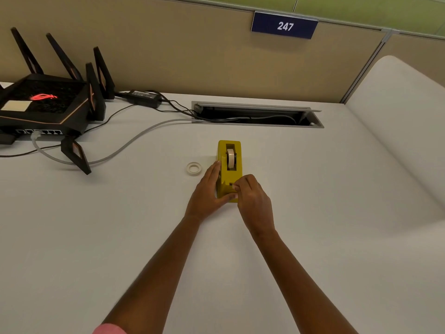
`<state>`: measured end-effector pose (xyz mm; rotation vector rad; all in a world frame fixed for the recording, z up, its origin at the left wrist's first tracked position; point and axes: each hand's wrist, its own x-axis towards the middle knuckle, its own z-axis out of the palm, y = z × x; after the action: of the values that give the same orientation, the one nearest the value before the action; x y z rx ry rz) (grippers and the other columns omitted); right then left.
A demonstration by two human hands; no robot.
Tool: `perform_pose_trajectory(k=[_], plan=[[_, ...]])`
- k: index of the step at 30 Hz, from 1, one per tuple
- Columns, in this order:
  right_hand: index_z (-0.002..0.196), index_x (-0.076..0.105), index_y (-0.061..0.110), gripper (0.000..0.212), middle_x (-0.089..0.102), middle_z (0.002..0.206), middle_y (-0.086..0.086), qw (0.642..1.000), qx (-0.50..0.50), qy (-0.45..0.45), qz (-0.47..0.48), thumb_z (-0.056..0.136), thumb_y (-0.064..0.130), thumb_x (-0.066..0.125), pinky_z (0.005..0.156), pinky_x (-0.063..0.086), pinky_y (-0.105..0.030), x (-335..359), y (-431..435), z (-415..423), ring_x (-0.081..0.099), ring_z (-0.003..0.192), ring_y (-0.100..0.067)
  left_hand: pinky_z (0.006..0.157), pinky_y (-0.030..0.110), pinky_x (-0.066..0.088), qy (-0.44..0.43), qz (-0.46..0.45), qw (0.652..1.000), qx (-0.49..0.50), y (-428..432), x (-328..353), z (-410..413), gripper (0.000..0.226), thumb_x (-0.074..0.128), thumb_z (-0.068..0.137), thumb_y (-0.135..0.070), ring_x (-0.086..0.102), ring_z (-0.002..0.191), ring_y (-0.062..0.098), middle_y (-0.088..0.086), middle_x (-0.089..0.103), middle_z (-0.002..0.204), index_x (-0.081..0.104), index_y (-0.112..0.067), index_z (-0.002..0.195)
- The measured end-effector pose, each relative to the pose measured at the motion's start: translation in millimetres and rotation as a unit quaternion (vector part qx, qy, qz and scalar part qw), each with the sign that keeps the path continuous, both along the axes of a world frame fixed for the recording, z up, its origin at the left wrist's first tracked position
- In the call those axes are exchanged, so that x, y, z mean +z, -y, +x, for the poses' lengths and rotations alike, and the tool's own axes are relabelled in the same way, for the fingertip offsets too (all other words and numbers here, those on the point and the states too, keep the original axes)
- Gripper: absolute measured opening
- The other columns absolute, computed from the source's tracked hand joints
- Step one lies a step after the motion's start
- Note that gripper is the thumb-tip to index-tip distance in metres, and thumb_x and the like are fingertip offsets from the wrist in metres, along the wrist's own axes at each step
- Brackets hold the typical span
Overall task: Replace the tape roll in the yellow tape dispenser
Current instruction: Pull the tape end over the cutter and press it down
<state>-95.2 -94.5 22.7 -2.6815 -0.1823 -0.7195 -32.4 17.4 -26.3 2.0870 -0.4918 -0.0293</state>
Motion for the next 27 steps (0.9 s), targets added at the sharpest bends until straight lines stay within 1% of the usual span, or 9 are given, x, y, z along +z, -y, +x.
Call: perform_pose_trajectory(k=[6, 8, 12, 14, 16, 19, 22, 24, 27], plan=[[0.08, 0.064, -0.005, 0.012, 0.068, 0.076, -0.021, 1.0, -0.006, 0.027, 0.001, 0.072, 0.001, 0.071, 0.042, 0.055, -0.028, -6.0, -0.7, -1.7, 0.064, 0.057, -0.027, 0.111, 0.04, 0.031, 0.002, 0.003, 1.0, 0.003, -0.2, -1.4, -0.2, 0.119, 0.032, 0.053, -0.09, 0.023, 0.14, 0.023, 0.008, 0.021, 0.153, 0.012, -0.013, 0.142], [0.079, 0.064, -0.005, 0.012, 0.068, 0.076, -0.02, 0.999, -0.01, 0.037, 0.005, 0.071, 0.001, 0.072, 0.043, 0.056, -0.029, -8.0, -1.2, -2.0, 0.065, 0.058, -0.027, 0.111, 0.04, 0.03, 0.001, 0.005, 1.0, 0.003, -0.2, -1.6, -0.2, 0.115, 0.037, 0.057, -0.086, 0.023, 0.14, 0.023, 0.008, 0.021, 0.153, 0.013, -0.013, 0.142], [0.077, 0.064, -0.005, 0.012, 0.068, 0.074, -0.02, 0.998, -0.018, 0.058, 0.015, 0.069, -0.001, 0.073, 0.042, 0.056, -0.028, -11.1, -3.2, -1.9, 0.065, 0.057, -0.027, 0.111, 0.04, 0.031, -0.001, 0.01, 1.0, 0.006, 0.2, -2.7, 0.0, 0.099, 0.058, 0.069, -0.063, 0.024, 0.14, 0.024, 0.009, 0.021, 0.153, 0.012, -0.013, 0.142], [0.078, 0.064, -0.005, 0.013, 0.068, 0.074, -0.021, 0.998, -0.019, 0.064, 0.017, 0.069, -0.001, 0.073, 0.043, 0.057, -0.028, -13.0, -3.6, -1.4, 0.065, 0.058, -0.027, 0.111, 0.041, 0.031, 0.003, 0.012, 1.0, 0.006, 0.3, -3.6, 0.6, 0.094, 0.063, 0.072, -0.05, 0.024, 0.14, 0.024, 0.009, 0.021, 0.153, 0.012, -0.013, 0.142], [0.079, 0.065, -0.005, 0.014, 0.069, 0.076, -0.02, 0.997, -0.016, 0.071, 0.012, 0.069, 0.001, 0.072, 0.045, 0.058, -0.029, -15.2, -3.2, -1.3, 0.067, 0.06, -0.027, 0.112, 0.043, 0.032, 0.007, 0.01, 1.0, 0.007, 0.4, -3.9, 0.9, 0.09, 0.066, 0.075, -0.041, 0.024, 0.14, 0.024, 0.009, 0.021, 0.153, 0.013, -0.013, 0.142], [0.08, 0.065, -0.005, 0.014, 0.07, 0.08, -0.021, 0.997, -0.014, 0.08, -0.003, 0.07, 0.003, 0.071, 0.047, 0.059, -0.031, -19.6, -2.0, -3.9, 0.069, 0.065, -0.029, 0.112, 0.044, 0.032, 0.012, 0.008, 1.0, 0.007, 0.7, -3.2, 0.8, 0.089, 0.067, 0.076, -0.038, 0.024, 0.14, 0.024, 0.009, 0.022, 0.152, 0.014, -0.012, 0.142], [0.082, 0.066, -0.005, 0.019, 0.071, 0.092, -0.024, 0.997, -0.027, 0.069, -0.025, 0.067, 0.0, 0.075, 0.053, 0.059, -0.036, -25.9, -2.2, -7.3, 0.071, 0.077, -0.033, 0.111, 0.044, 0.032, 0.013, 0.007, 1.0, 0.006, 0.6, -1.7, -0.5, 0.088, 0.067, 0.076, -0.035, 0.025, 0.139, 0.024, 0.01, 0.022, 0.152, 0.014, -0.011, 0.142], [0.081, 0.067, -0.004, 0.021, 0.071, 0.093, -0.024, 0.996, -0.035, 0.069, -0.037, 0.063, -0.001, 0.078, 0.052, 0.059, -0.035, -28.5, -2.1, -6.7, 0.071, 0.08, -0.032, 0.112, 0.044, 0.032, 0.013, 0.007, 1.0, 0.007, 0.4, -0.2, -1.2, 0.087, 0.068, 0.076, -0.033, 0.025, 0.139, 0.024, 0.011, 0.022, 0.152, 0.015, -0.01, 0.142], [0.081, 0.068, -0.003, 0.022, 0.072, 0.093, -0.022, 0.996, -0.031, 0.078, -0.042, 0.063, 0.0, 0.079, 0.052, 0.059, -0.033, -30.1, -1.6, -6.0, 0.071, 0.083, -0.031, 0.112, 0.043, 0.031, 0.015, 0.006, 1.0, 0.009, 0.3, 1.3, -2.0, 0.087, 0.068, 0.076, -0.032, 0.025, 0.139, 0.024, 0.011, 0.022, 0.152, 0.015, -0.009, 0.142]])
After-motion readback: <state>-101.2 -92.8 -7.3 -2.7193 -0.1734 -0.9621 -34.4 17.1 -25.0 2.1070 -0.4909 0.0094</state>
